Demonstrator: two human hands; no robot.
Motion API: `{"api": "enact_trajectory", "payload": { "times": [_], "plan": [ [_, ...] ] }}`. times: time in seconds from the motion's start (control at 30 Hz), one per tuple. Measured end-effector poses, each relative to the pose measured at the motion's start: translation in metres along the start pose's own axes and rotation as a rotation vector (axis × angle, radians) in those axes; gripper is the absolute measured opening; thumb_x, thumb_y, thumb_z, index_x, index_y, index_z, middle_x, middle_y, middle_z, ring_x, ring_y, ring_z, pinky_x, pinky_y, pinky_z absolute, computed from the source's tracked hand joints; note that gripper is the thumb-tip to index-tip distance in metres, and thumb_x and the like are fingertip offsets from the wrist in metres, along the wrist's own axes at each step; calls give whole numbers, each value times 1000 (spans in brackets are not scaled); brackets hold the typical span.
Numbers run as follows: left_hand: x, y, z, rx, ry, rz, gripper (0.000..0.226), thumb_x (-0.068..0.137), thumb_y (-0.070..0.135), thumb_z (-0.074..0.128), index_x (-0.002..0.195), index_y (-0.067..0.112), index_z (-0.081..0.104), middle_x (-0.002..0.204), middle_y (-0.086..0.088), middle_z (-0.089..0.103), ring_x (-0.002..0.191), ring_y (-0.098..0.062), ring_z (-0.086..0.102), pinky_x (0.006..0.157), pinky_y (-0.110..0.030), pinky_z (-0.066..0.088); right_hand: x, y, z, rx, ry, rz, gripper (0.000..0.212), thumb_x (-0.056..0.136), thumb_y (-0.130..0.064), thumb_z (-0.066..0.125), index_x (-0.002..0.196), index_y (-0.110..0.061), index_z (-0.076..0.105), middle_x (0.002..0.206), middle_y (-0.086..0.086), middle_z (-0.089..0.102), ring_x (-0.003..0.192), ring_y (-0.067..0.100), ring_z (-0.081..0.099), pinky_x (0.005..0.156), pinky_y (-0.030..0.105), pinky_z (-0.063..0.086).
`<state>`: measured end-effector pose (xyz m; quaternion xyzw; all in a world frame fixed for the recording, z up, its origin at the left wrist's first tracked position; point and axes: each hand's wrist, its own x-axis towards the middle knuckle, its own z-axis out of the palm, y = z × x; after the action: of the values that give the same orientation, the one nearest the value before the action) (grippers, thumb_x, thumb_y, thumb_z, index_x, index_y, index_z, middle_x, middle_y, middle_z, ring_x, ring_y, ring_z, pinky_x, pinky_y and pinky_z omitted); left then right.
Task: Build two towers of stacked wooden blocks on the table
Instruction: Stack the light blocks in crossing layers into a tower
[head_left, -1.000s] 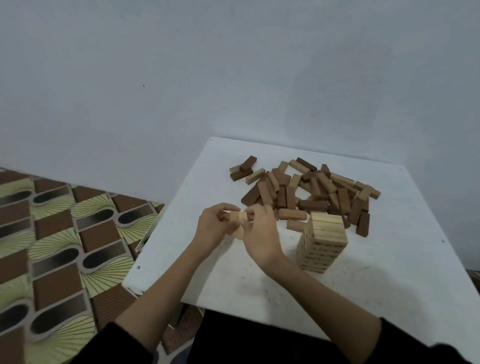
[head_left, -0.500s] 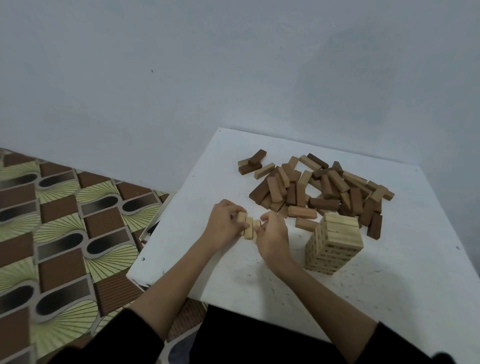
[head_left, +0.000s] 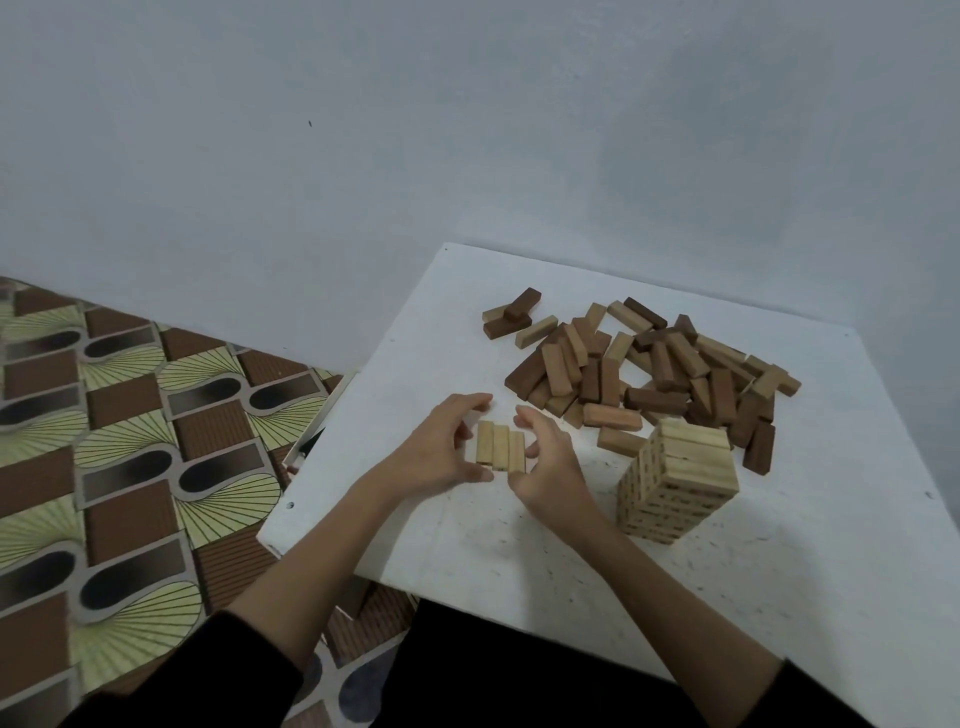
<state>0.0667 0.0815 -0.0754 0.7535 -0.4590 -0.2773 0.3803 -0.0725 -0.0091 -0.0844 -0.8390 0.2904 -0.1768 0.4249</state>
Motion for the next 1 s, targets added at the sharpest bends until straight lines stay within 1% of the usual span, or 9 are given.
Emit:
{"api": "enact_trajectory", "payload": {
  "times": [0.1,0.2,0.33,0.4,0.47,0.6,0.7,0.8,1.0],
  "plan": [
    [0,-2,2,-14,-4,35,80,68,9,83,136,21,42,122,6,53,84,-7,46,69,-6,37,1,3,2,-12,-19,-27,71,77,10,56,142,-8,32,131,4,46,102,14,37,80,25,38],
    [-1,-4,4,-22,13,54,78,69,8,82,136,21,44,116,7,56,84,-6,46,70,-5,36,3,5,3,-18,-23,-40,72,77,8,60,142,-9,32,130,5,47,101,13,36,80,24,39],
    [-2,-6,7,-46,39,71,77,69,7,81,135,22,45,112,9,58,83,-6,45,70,-6,36,6,6,1,-17,-35,-56,76,75,6,65,141,-11,33,124,2,49,97,11,38,71,8,35],
    [-2,-7,7,-56,44,79,77,68,6,82,134,23,46,111,10,59,82,-6,45,69,-6,36,7,6,0,-22,-35,-61,75,76,5,66,141,-11,33,120,2,49,95,12,38,68,6,35],
    [-2,-7,7,-71,44,79,77,67,5,82,134,24,46,108,13,59,81,-6,45,69,-7,36,7,6,0,-18,-28,-67,74,76,5,66,141,-10,34,117,1,48,93,12,37,68,9,35],
    [-3,-7,6,-95,38,65,77,67,3,81,132,26,47,104,19,56,80,-6,45,69,-8,36,8,5,1,-17,-20,-68,72,76,5,66,140,-9,36,115,3,49,92,12,37,75,24,36],
    [-3,-7,6,-93,38,67,78,67,3,82,132,25,47,103,20,56,80,-5,45,69,-8,36,7,4,0,-34,-29,-81,73,76,3,68,140,-8,35,118,7,50,92,13,37,76,25,35],
    [-3,-6,6,-94,40,65,78,66,3,82,132,25,47,103,19,57,80,-6,45,69,-8,36,6,3,-2,-34,-62,-52,77,75,-1,72,141,-10,33,119,4,47,95,13,37,78,24,35],
    [-4,-5,7,-98,55,61,78,65,2,82,131,26,47,103,16,58,78,-5,46,68,-10,38,7,1,1,-43,-61,-40,75,77,1,69,142,-10,33,120,7,49,98,18,38,82,31,39]
  ]
}}
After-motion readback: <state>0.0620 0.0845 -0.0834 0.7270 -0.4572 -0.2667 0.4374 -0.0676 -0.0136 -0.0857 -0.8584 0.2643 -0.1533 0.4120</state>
